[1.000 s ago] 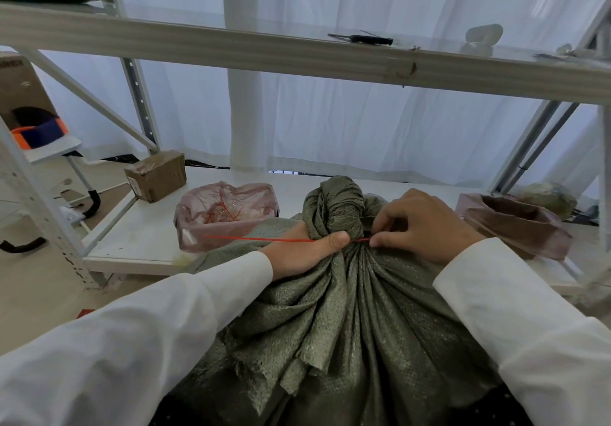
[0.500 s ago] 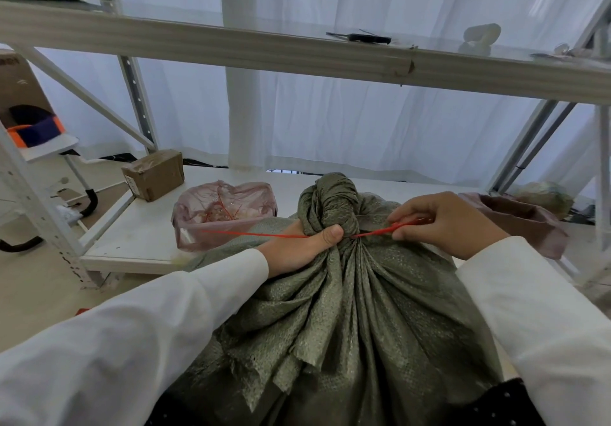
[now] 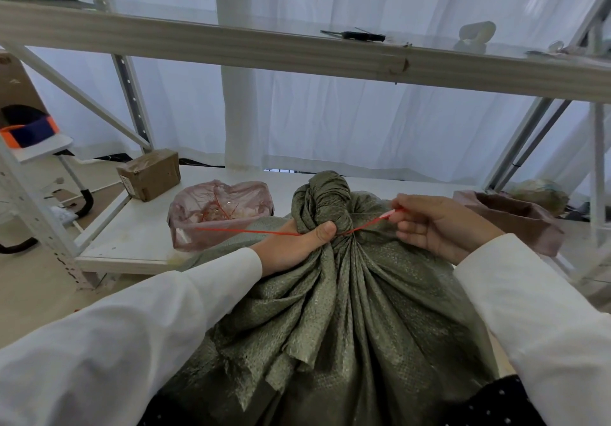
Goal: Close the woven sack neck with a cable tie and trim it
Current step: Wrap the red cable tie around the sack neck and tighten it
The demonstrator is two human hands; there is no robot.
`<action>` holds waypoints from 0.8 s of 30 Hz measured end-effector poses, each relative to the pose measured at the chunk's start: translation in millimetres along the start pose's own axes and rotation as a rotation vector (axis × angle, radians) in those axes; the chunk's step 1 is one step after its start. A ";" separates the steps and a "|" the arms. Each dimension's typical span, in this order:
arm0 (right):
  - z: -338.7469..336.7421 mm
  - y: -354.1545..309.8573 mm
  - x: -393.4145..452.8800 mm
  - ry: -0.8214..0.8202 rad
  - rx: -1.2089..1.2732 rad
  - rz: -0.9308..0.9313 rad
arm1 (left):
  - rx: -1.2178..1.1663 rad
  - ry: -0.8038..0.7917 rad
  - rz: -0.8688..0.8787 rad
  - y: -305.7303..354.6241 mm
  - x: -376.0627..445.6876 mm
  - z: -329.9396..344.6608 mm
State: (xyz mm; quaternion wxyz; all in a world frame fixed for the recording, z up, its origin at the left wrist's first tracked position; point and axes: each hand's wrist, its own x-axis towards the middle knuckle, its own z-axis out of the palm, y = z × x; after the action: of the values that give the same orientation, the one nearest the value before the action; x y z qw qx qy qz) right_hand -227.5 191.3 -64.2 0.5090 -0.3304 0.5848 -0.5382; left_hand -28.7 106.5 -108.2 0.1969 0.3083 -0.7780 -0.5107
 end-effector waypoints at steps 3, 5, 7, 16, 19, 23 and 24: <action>-4.5 1.7 -1.2 -0.082 0.061 -0.003 | -0.010 -0.007 0.006 -2.4 0.2 -0.8; -4.7 8.2 2.5 -0.056 -0.011 0.010 | -0.012 -0.001 0.010 -2.1 0.3 -0.2; 0.6 11.4 3.4 -0.009 -0.070 0.020 | -0.025 0.008 0.011 -2.2 0.9 0.3; 42.6 28.8 7.2 -0.019 -0.129 -0.127 | -0.054 0.028 0.004 -5.6 2.8 1.2; 50.6 30.6 12.0 0.135 -0.172 -0.198 | -0.071 0.025 0.023 -9.3 3.7 2.9; 55.6 34.8 16.1 0.173 -0.171 -0.174 | -0.051 0.031 0.045 -10.8 2.4 5.3; 55.0 32.6 15.6 0.139 -0.136 -0.127 | -0.049 0.033 0.053 -10.8 1.4 4.8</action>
State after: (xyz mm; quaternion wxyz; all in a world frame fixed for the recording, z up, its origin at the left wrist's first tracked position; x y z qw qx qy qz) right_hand -174.0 167.2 -94.0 0.4087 -0.3625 0.6316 -0.5501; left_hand -29.8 105.6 -120.0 0.2307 0.2913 -0.7697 -0.5190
